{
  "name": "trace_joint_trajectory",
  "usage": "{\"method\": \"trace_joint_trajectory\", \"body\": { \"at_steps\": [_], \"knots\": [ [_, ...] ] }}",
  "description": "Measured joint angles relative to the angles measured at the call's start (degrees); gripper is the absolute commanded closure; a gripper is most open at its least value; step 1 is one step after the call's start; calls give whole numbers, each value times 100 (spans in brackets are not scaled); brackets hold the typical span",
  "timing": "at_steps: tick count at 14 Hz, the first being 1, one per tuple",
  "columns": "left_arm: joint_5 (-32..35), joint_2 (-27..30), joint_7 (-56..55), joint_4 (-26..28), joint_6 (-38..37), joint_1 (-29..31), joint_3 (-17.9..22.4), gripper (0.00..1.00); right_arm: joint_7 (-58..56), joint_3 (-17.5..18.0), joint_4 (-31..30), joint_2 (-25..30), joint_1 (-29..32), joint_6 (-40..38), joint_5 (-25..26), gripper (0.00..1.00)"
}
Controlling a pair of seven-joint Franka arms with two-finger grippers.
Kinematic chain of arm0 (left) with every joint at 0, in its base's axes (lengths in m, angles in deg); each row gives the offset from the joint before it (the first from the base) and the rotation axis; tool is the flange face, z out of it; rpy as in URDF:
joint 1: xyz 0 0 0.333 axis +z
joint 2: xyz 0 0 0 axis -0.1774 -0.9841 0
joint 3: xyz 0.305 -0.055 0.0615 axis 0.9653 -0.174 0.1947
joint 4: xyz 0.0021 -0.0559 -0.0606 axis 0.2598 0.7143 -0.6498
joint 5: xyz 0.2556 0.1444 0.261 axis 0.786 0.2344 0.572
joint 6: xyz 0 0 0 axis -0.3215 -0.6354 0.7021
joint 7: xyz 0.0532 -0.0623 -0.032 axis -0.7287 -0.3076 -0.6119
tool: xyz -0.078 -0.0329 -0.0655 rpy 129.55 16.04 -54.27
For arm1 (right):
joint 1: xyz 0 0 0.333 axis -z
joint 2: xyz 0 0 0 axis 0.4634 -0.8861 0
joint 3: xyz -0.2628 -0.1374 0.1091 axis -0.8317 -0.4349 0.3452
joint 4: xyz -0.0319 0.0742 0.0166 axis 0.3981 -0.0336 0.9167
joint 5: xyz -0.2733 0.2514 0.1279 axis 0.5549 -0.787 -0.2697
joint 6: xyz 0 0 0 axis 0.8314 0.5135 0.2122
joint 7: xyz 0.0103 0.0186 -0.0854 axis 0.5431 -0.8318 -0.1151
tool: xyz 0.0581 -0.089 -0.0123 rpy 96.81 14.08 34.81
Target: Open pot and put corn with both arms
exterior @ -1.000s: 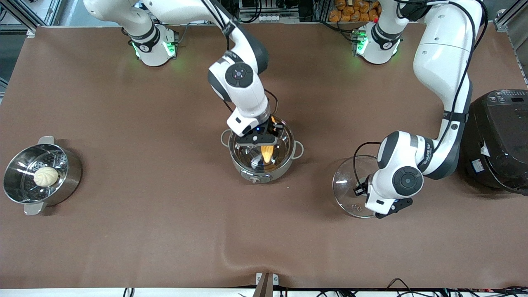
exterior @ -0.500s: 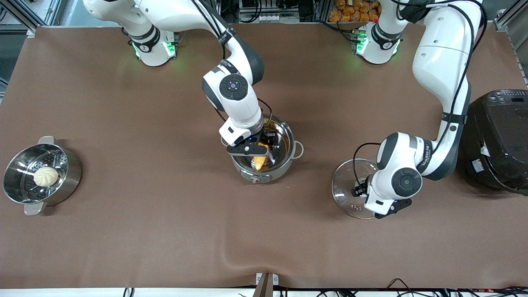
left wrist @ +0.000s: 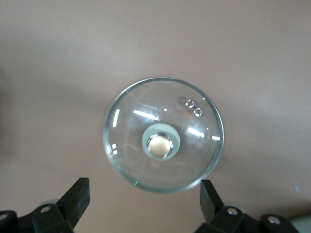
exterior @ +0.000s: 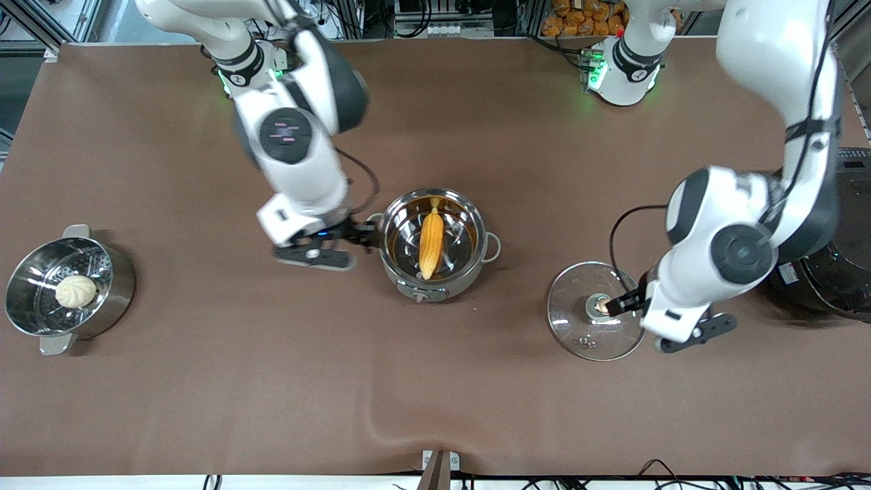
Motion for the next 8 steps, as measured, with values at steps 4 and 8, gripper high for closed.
{"method": "trace_joint_trajectory", "body": {
  "at_steps": [4,8],
  "knots": [
    [-2,960,549,5,-857,-8,-54,0,-1843,-39,-623,574,1323,-162,6,0],
    [-76,1690,1746,15,-1428,106,-42,0,-3031,-46,-682,1291,2061,-708,269,0]
  ]
}}
